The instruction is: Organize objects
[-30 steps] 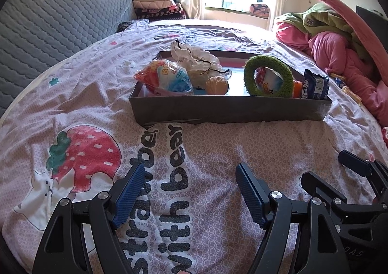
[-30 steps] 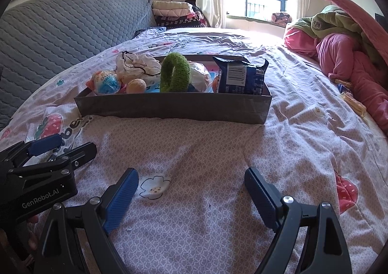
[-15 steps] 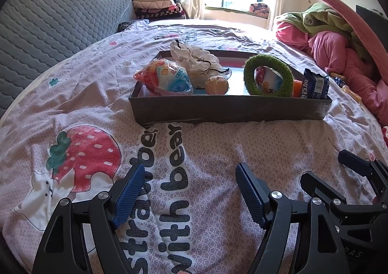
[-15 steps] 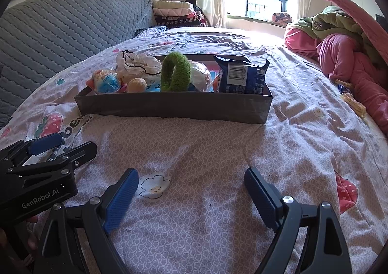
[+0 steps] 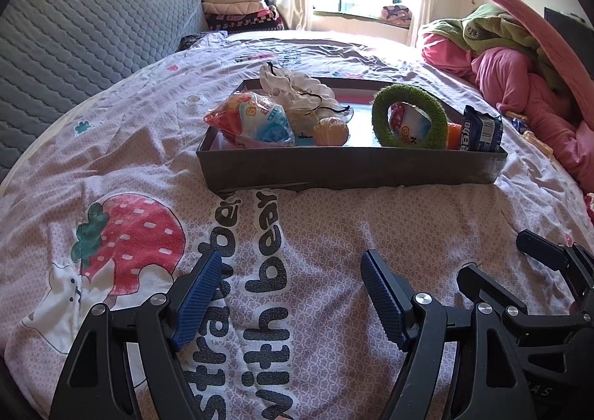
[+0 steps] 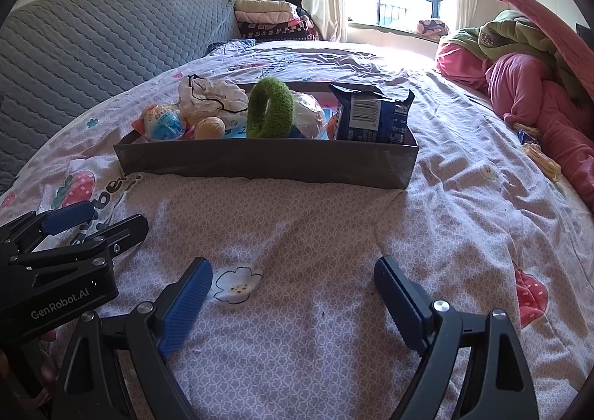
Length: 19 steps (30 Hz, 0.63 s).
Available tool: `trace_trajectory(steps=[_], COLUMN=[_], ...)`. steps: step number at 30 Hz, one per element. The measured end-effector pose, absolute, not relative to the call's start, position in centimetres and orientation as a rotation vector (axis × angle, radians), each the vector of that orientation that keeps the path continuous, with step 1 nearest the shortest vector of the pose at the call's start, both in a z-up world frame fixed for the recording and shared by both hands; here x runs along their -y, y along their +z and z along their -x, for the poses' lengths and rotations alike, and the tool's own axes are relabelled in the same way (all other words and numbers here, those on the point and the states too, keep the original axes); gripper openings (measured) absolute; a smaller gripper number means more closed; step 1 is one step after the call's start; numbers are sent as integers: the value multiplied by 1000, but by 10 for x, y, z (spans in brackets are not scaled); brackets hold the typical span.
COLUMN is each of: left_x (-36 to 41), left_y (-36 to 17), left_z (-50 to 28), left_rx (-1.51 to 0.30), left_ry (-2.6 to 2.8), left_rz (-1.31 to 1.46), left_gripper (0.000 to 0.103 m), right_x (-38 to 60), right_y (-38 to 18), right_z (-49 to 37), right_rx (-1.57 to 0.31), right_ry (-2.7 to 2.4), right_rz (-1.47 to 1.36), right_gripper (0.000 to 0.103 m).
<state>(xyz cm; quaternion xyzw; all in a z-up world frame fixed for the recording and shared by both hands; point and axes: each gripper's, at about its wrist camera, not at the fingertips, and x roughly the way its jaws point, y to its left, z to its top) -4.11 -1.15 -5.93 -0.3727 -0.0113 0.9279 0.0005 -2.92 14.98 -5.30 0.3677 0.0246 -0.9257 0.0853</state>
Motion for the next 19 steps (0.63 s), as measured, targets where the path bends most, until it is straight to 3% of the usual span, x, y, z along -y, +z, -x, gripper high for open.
trace_trajectory(steps=[19], left_x=[13], left_y=[-56], left_z=[39], left_rx=[32], left_ry=[2923], left_rz=[1152], left_gripper=[78], right_x=[-149], right_y=[-55], right_z=[30], right_rx=[-84], right_ry=[-2759], right_rz=[-1102], right_gripper=[89])
